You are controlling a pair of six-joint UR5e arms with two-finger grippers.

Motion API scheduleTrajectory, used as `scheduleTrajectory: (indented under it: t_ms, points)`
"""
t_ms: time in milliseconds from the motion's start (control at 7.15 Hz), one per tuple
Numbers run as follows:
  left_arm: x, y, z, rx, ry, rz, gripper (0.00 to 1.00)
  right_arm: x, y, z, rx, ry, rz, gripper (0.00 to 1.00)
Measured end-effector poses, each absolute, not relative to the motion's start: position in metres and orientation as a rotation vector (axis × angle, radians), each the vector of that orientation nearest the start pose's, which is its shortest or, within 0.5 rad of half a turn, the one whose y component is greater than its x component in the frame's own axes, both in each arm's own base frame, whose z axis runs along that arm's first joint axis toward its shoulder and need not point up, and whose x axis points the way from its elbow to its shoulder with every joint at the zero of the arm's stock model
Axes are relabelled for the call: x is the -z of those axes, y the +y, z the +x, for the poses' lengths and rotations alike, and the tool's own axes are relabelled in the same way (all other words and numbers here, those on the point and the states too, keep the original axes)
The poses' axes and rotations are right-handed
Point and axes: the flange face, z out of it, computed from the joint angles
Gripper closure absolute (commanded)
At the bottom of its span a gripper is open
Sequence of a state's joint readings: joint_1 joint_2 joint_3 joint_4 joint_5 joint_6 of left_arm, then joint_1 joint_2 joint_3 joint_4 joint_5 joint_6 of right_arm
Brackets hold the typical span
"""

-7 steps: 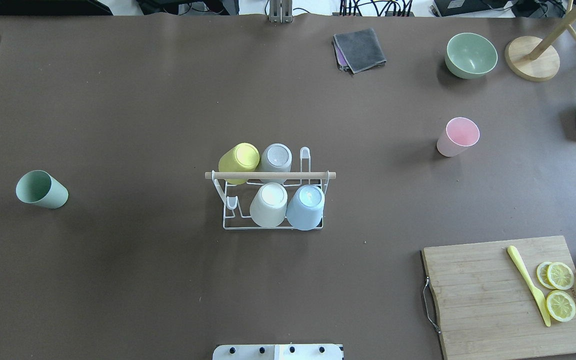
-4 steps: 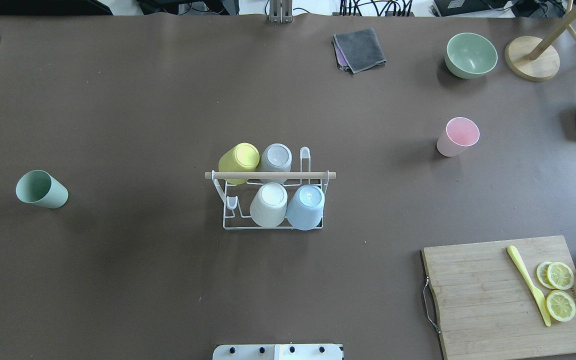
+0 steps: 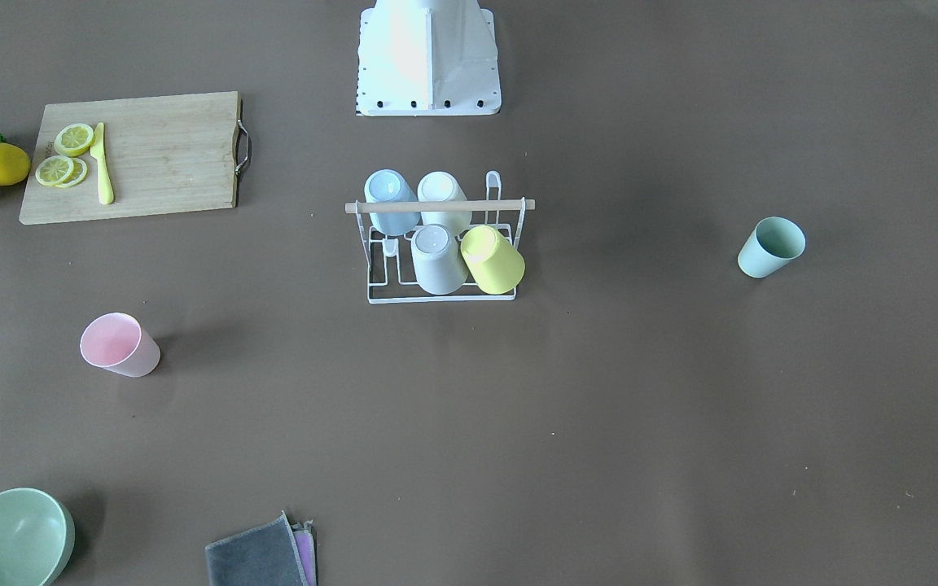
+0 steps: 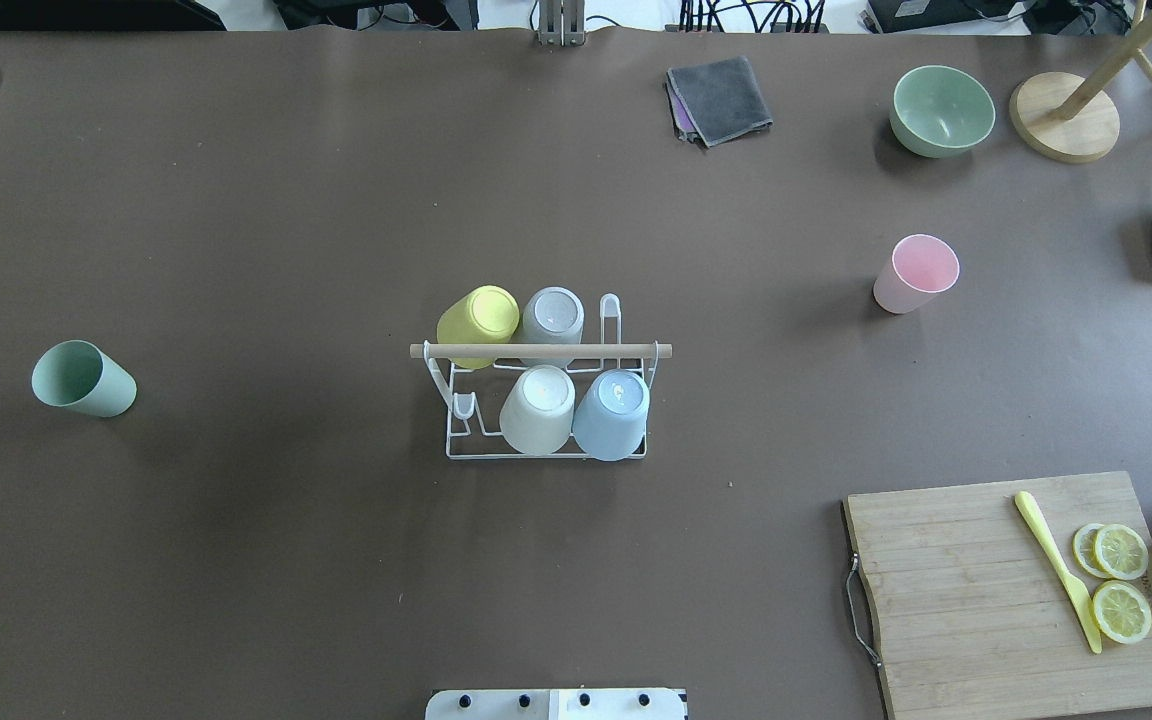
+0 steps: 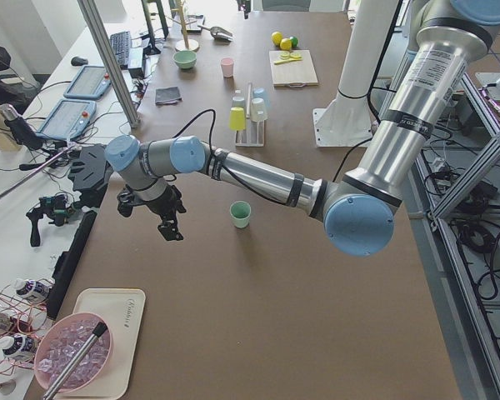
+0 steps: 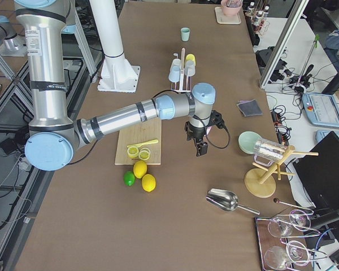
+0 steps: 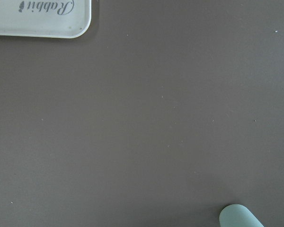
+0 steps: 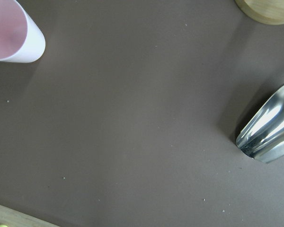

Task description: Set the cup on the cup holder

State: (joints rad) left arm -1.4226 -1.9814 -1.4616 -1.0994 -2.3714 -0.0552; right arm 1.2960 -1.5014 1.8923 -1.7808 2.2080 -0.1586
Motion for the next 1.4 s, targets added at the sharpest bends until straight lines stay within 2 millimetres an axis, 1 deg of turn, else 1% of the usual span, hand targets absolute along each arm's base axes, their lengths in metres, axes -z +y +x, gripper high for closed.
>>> scheduleTrajectory:
  t_ms: [280,419,559,699,839,1119,1258,1398]
  points:
    - [-0.513,-0.629,0.102,-0.104,0.764,-0.319,0.02,-0.455,-0.529,-0.106,0.552,-0.605,0.108,0.00]
    - [-0.506,-0.629,0.125,-0.126,0.755,-0.352,0.02,-0.441,-0.535,-0.124,0.589,-0.579,0.101,0.01]
    - [-0.501,-0.632,0.149,-0.148,0.743,-0.391,0.02,-0.429,-0.539,-0.148,0.635,-0.532,0.091,0.01]
    - [-0.501,-0.636,0.171,-0.170,0.729,-0.424,0.02,-0.421,-0.547,-0.172,0.677,-0.492,0.081,0.01]
    - [-0.502,-0.641,0.184,-0.194,0.722,-0.443,0.02,-0.414,-0.561,-0.194,0.712,-0.473,0.068,0.01]
    - [-0.511,-0.662,0.200,-0.291,0.719,-0.489,0.02,-0.388,-0.593,-0.233,0.805,-0.422,0.044,0.01]
    - [-0.512,-0.671,0.207,-0.329,0.703,-0.512,0.02,-0.375,-0.598,-0.252,0.863,-0.368,0.038,0.01]
    - [-0.511,-0.674,0.218,-0.355,0.685,-0.531,0.02,-0.365,-0.598,-0.266,0.905,-0.323,0.037,0.00]
